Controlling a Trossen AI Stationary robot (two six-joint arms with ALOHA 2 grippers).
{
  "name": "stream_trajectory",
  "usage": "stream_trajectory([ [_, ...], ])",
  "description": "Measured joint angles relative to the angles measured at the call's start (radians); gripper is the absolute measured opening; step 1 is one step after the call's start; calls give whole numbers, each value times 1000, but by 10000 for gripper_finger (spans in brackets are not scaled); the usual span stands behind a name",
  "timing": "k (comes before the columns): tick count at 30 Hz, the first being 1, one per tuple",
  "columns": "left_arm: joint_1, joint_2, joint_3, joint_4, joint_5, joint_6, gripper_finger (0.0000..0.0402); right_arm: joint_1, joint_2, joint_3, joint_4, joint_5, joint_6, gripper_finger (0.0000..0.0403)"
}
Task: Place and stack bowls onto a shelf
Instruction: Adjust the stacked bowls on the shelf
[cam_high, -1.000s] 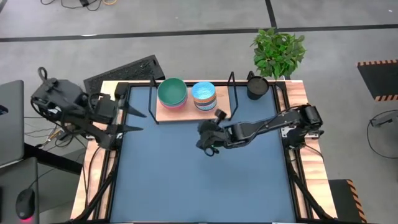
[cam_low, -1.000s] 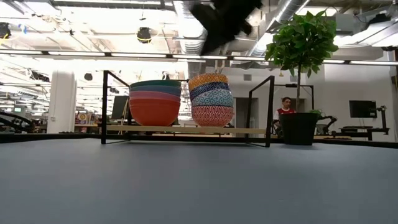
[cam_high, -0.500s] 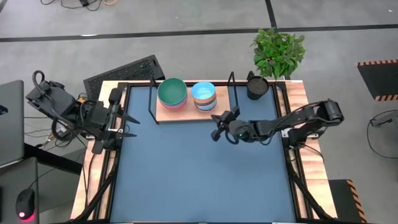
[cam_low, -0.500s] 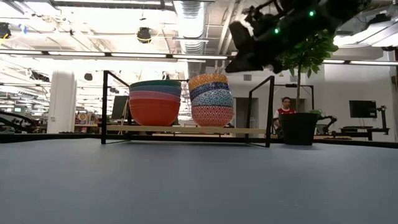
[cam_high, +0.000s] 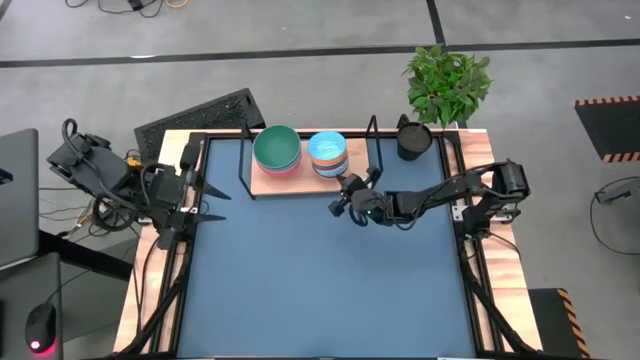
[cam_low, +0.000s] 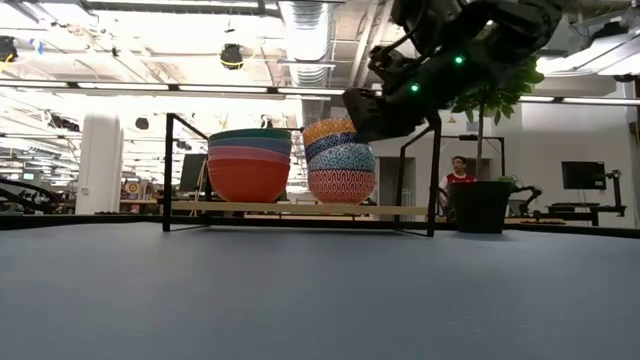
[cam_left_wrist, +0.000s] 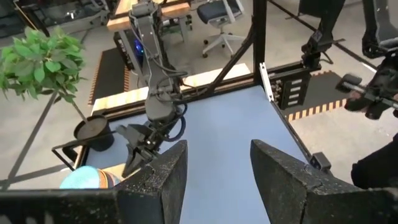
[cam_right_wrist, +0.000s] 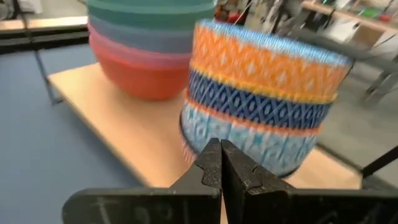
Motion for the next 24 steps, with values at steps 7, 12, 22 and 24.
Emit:
stream_trajectory([
  [7,0,3,0,-17,-1,-14,162,-4,18,41,15,74,-100,18],
  [12,0,3,0,-30,0,-25,162,-22,18,41,-2,82,-106,18],
  [22,0,3,0,-33,0,-20,162,-39,17,41,-36,75,-111,18],
  [24,0,3,0,-33,0,-19,162,-39,17,41,-47,72,-113,18],
])
